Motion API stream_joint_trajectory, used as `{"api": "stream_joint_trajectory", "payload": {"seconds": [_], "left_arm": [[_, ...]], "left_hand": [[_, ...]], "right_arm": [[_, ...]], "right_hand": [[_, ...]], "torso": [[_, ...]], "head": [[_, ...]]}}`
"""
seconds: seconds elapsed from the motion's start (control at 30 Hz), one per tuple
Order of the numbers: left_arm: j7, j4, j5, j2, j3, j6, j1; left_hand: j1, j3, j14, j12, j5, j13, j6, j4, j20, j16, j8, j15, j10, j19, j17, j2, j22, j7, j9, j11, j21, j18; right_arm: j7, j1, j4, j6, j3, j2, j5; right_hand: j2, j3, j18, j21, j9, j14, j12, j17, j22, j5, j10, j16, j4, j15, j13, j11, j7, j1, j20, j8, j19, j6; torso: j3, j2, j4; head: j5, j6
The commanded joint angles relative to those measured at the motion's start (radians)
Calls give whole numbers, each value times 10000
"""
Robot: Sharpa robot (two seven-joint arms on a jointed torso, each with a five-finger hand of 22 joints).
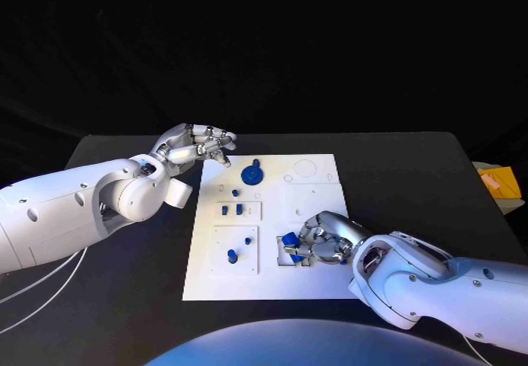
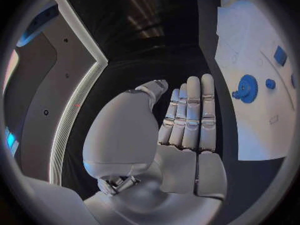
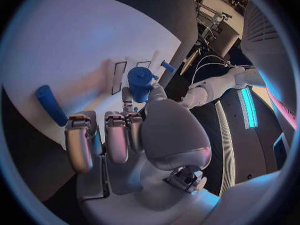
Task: Assemble the parts on the task board
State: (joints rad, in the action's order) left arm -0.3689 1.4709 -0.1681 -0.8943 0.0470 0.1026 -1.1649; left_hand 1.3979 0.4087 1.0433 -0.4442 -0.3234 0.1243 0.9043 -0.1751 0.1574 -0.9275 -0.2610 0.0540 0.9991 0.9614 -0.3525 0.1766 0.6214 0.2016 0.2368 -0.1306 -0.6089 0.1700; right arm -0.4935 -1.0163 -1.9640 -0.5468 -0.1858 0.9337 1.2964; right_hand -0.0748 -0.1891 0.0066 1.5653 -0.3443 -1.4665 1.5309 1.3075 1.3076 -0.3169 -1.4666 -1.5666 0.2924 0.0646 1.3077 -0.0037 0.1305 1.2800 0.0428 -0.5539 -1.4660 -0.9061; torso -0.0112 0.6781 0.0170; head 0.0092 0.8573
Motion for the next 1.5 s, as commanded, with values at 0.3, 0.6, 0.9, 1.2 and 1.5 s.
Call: {"api": "stream_joint_trajectory", "payload": {"seconds": [0.3, 0.6, 0.9, 1.2, 1.5], "left_arm": [[-69, 31, 58, 12, -7, -183, -4], [-65, 36, 58, 9, -7, -183, -5], [-60, 43, 58, 0, -7, -182, -5], [-50, 53, 58, -28, -7, -175, -5], [-47, 65, 58, -61, -7, -159, -5]], "left_hand": [[13, 55, 9, 16, -50, 17, -43, -5, -20, 46, 46, 53, -84, 39, -20, -107, 23, 12, 15, 6, -4, 108], [13, 55, 9, 16, -50, 17, -43, -5, -20, 46, 46, 53, -84, 39, -20, -107, 23, 12, 15, 6, -4, 108], [13, 55, 9, 16, -50, 17, -43, -5, -20, 46, 46, 53, -84, 39, -20, -107, 23, 12, 15, 6, -4, 108], [13, 55, 9, 16, -50, 17, -43, -5, -20, 46, 46, 53, -84, 39, -20, -107, 23, 12, 15, 6, -4, 108], [13, 55, 9, 16, -50, 17, -43, -5, -20, 46, 46, 53, -84, 39, -20, -107, 23, 12, 15, 6, -4, 108]], "right_arm": [[-18, 22, 248, 616, 1, -159, 214], [-42, 24, 282, 711, 1, -241, 327], [-140, 24, 296, 569, 1, -246, 517], [-73, 25, 115, 471, 2, -157, 729], [482, 19, -235, 871, 3, 255, 648]], "right_hand": [[54, -141, -66, 55, -48, -1043, -50, 2633, 2632, 112, -708, -42, 3, 90, 2122, -83, -702, -209, -102, -135, -1048, -842], [26, -811, -66, 55, -213, -1043, -114, 2633, 2632, 556, -684, -42, 3, 125, 2090, -116, -736, -720, -141, -329, -1048, -806], [-136, -1854, -66, 55, -429, -1043, -181, 2633, 2632, 2344, -662, -42, 25, 129, 2071, -120, -741, -1656, -147, -590, -1048, -700], [300, -1346, -66, 55, -509, -1043, -213, 2633, 2632, 2578, -652, -42, 40, 128, 2066, -119, -742, -2486, -143, -687, -1048, -637], [15, -1230, -66, 55, -512, -1043, -211, 2633, 2632, 2025, -662, -42, -24, 110, 2088, -97, -711, -1682, -132, -646, -1048, -508]], "torso": [[-3, 18, -10], [-4, 25, -24], [3, 31, -39], [-3, 40, -44], [1, 28, -39]], "head": [[33, 21], [60, 24], [34, 6], [35, -5], [44, 0]]}}
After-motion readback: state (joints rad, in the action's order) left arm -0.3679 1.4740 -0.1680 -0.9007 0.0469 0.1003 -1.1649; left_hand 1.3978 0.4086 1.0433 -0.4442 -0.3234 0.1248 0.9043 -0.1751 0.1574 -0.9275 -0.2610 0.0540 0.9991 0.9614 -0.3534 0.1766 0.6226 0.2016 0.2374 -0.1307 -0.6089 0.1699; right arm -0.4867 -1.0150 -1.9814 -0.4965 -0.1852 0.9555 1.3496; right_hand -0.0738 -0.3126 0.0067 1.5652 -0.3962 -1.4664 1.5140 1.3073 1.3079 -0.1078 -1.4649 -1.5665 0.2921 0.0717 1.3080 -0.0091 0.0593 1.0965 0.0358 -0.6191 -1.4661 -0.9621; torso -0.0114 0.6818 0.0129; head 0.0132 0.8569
